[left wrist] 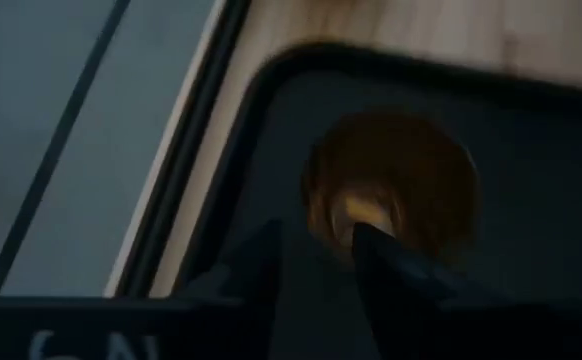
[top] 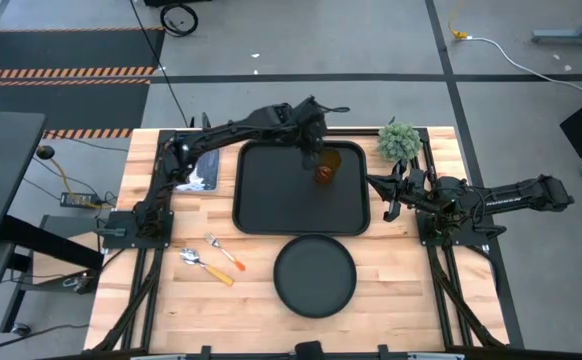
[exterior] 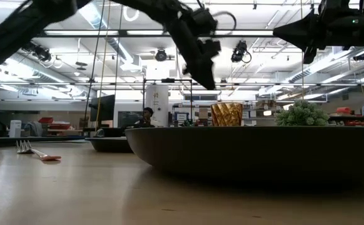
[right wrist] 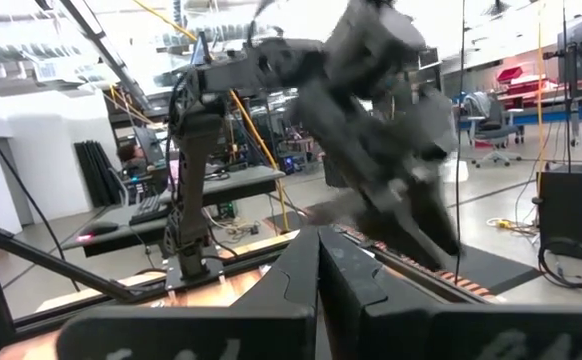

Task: Pick and place plate/cup/fork/spoon on tray
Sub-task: Put the brown cup on the black tray, then put the black plate on the black tray to the bottom of the brown cup

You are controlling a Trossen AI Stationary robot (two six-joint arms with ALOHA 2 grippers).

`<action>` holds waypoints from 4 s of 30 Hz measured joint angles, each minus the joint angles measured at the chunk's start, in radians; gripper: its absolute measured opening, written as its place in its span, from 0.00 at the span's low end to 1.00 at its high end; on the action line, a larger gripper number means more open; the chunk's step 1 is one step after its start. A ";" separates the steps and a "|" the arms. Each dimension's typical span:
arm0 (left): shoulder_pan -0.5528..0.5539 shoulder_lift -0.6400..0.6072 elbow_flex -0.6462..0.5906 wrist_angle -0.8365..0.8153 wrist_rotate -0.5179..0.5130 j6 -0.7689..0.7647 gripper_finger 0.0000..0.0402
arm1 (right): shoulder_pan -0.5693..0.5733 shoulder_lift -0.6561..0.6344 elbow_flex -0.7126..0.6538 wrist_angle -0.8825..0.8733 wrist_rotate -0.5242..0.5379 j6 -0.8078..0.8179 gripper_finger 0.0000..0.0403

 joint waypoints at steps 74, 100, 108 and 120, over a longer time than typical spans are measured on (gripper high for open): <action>-0.055 0.037 -0.484 0.849 -0.046 -0.227 0.29 | 0.001 0.002 0.000 0.054 -0.025 0.000 0.03; -0.049 0.105 -0.452 0.900 -0.043 -0.277 0.29 | 0.001 0.002 0.000 0.090 -0.031 -0.003 0.03; -0.076 0.074 -0.453 0.721 0.011 -0.237 0.29 | 0.001 0.002 0.000 0.090 -0.031 -0.001 0.03; -0.242 -0.133 -0.453 0.108 0.121 -0.296 0.29 | 0.002 0.002 0.000 0.090 -0.034 0.000 0.03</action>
